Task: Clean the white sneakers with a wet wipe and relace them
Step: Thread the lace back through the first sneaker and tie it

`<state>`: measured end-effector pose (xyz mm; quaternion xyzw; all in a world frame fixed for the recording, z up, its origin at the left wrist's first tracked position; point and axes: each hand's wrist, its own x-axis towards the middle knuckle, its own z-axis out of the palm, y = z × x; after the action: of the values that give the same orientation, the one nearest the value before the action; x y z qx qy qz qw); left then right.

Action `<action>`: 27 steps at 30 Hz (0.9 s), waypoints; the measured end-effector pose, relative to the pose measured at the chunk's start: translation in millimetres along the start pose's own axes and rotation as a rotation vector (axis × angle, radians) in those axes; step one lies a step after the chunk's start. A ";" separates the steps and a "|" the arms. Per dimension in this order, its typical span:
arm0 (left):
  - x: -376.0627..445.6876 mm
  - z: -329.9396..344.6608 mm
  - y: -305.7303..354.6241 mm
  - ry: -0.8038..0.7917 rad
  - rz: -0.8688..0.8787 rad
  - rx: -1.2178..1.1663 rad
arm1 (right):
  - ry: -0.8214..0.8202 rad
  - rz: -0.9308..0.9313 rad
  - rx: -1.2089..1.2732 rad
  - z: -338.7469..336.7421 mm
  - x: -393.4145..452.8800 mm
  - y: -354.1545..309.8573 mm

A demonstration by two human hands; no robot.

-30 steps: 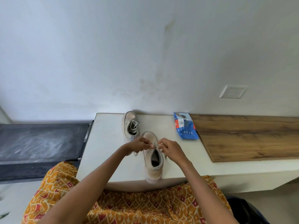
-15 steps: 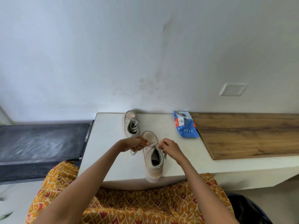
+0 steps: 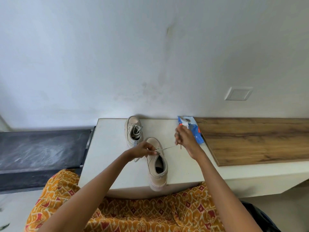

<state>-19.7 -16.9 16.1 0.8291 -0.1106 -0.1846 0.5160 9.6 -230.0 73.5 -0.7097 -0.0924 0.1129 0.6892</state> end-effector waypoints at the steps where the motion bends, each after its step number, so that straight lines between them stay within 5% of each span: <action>1: -0.1 -0.9 -2.2 -0.003 -0.010 -0.012 | -0.098 -0.014 -0.269 1.3 -2.1 4.1; 3: -0.2 -1.9 -5.1 -0.020 -0.041 -0.038 | -0.314 -0.038 -0.703 5.7 -5.2 14.3; 5: 0.1 -1.4 -4.6 -0.034 -0.077 -0.053 | -0.408 -0.070 -0.888 10.9 -8.6 22.8; 20: -4.0 1.9 -3.9 0.048 -0.092 -0.085 | -0.155 -0.135 -0.931 30.0 -7.4 39.4; 27: 4.2 20.9 -4.3 0.338 0.088 0.269 | -0.129 -0.129 -1.005 27.7 -5.0 35.2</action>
<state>-24.7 -33.6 3.0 0.9039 -0.0825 -0.0039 0.4196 -4.1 -206.1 37.8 -0.9380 -0.2212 0.0552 0.2612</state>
